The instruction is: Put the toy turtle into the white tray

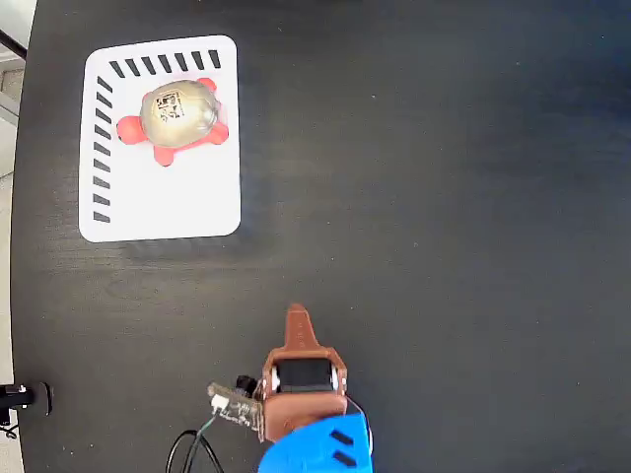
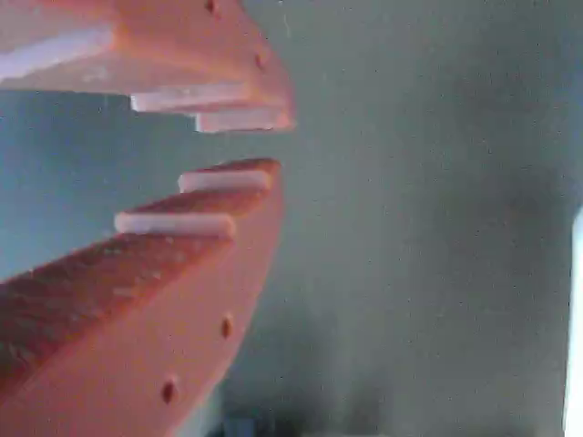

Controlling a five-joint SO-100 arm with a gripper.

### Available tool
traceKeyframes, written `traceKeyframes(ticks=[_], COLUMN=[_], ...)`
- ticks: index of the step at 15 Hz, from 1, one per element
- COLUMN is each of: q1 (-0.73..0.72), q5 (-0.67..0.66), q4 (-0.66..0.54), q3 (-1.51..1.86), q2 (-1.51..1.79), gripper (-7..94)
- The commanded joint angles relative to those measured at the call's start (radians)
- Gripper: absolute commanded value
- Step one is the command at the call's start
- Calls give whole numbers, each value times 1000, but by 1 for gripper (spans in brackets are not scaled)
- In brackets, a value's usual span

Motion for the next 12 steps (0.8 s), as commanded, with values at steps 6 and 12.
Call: traceKeyframes(ticks=[6, 12], q1=[-11, -2], q5=[-8, 0], q4=[44, 43], q3=[48, 48], q2=[5, 6], gripper=[0, 0])
